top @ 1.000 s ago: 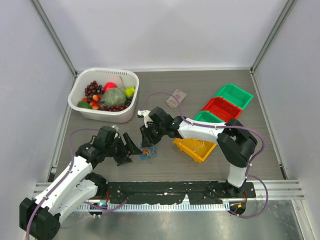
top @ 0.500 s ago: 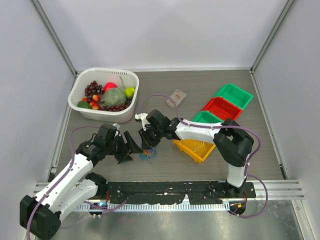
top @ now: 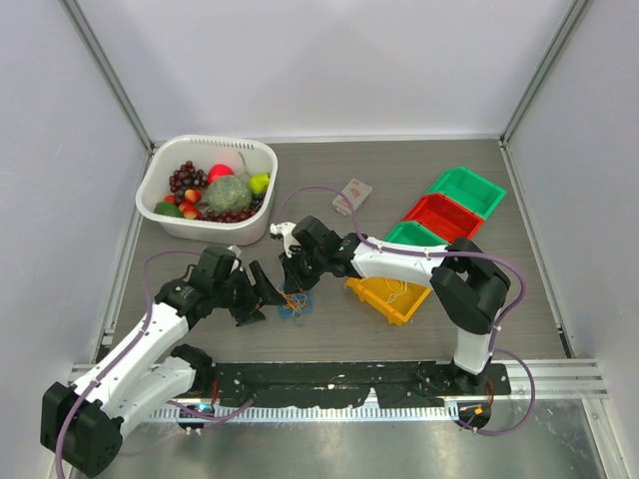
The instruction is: Untangle the cables
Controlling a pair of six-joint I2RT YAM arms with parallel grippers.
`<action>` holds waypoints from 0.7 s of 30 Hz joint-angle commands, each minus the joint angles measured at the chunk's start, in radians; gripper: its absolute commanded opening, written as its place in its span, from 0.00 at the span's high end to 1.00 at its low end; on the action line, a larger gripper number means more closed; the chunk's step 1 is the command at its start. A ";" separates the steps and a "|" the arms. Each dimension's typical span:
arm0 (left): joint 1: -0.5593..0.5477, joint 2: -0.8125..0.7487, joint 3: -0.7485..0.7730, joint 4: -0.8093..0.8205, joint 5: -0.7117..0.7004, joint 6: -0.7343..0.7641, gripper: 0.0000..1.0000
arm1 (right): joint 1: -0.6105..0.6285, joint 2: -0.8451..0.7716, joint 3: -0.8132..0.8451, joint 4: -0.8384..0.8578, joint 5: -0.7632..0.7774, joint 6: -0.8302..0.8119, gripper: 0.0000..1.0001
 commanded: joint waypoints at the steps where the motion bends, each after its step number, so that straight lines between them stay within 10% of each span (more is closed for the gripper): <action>1: 0.004 0.017 0.039 0.061 0.008 0.025 0.25 | 0.002 -0.097 0.050 -0.012 -0.004 0.060 0.99; 4: 0.004 0.040 0.036 0.110 0.003 0.048 0.50 | -0.025 -0.132 0.057 -0.016 -0.062 0.210 0.99; 7: 0.004 0.079 0.034 0.116 -0.020 0.042 0.55 | -0.071 -0.194 -0.011 0.088 -0.136 0.420 0.99; 13: 0.004 0.180 0.016 0.223 -0.011 -0.038 0.16 | -0.096 -0.261 -0.114 0.338 -0.261 0.689 0.99; 21: 0.004 0.436 0.051 0.351 0.001 -0.051 0.11 | -0.117 -0.332 -0.049 0.417 -0.284 0.810 0.99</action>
